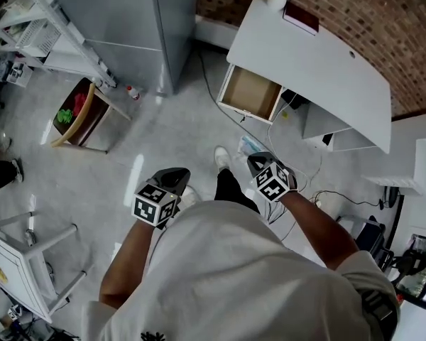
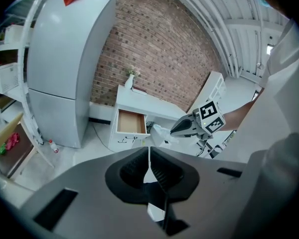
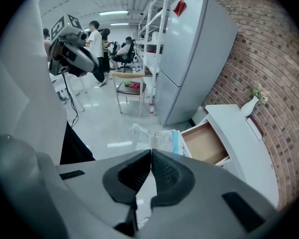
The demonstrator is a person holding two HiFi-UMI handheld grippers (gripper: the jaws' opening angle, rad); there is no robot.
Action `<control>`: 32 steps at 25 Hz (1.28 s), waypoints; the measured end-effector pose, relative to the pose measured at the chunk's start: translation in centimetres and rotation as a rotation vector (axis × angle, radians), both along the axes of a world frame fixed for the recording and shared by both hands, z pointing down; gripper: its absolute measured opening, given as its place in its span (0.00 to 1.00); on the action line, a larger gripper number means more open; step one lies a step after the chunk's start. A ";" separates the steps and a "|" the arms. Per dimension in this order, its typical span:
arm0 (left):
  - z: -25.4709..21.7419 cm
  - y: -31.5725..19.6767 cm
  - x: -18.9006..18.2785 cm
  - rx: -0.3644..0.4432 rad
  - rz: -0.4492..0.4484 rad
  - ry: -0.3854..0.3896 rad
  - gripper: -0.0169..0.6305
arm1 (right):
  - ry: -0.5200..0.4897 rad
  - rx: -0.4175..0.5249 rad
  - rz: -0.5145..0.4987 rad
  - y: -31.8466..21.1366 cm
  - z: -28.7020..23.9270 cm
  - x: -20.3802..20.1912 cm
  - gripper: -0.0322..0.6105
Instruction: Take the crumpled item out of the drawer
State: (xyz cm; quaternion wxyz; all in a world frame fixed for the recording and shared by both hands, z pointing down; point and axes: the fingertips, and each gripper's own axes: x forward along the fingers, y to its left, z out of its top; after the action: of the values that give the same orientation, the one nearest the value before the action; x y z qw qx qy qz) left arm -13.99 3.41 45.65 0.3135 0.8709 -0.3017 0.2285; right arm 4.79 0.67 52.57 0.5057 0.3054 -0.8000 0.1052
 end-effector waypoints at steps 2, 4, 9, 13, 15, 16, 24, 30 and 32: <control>-0.1 0.6 -0.4 0.006 0.000 -0.001 0.07 | -0.005 -0.001 -0.006 1.1 -0.3 -0.6 0.10; -0.2 1.1 -0.5 0.012 0.003 -0.001 0.07 | -0.009 -0.002 -0.010 2.1 -0.6 -1.1 0.10; 0.1 2.4 -1.4 0.011 0.001 -0.004 0.07 | -0.017 0.000 -0.011 3.4 -1.1 -2.2 0.10; -0.1 2.8 -2.2 0.016 -0.009 -0.006 0.07 | -0.019 -0.001 -0.028 3.9 -1.2 -3.0 0.10; -0.2 3.0 -2.8 0.020 -0.019 -0.006 0.07 | -0.017 -0.001 -0.037 4.0 -1.4 -3.4 0.10; -0.3 3.0 -3.1 0.021 -0.023 -0.007 0.07 | -0.017 -0.001 -0.040 4.1 -1.4 -3.7 0.10; -0.2 3.6 -5.1 0.014 -0.053 -0.012 0.07 | -0.015 0.001 -0.076 4.2 -2.1 -5.5 0.10; -0.2 3.7 -5.8 0.014 -0.061 -0.011 0.07 | -0.019 0.010 -0.078 4.0 -2.7 -6.0 0.10; -0.3 3.6 -5.8 0.015 -0.061 -0.010 0.07 | -0.020 0.010 -0.076 4.0 -2.8 -6.0 0.10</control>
State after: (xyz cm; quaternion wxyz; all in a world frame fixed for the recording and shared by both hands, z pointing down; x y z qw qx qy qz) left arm -19.78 7.05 45.37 0.3122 0.8626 -0.3312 0.2209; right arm -1.24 4.67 49.79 0.4999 0.2760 -0.8165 0.0849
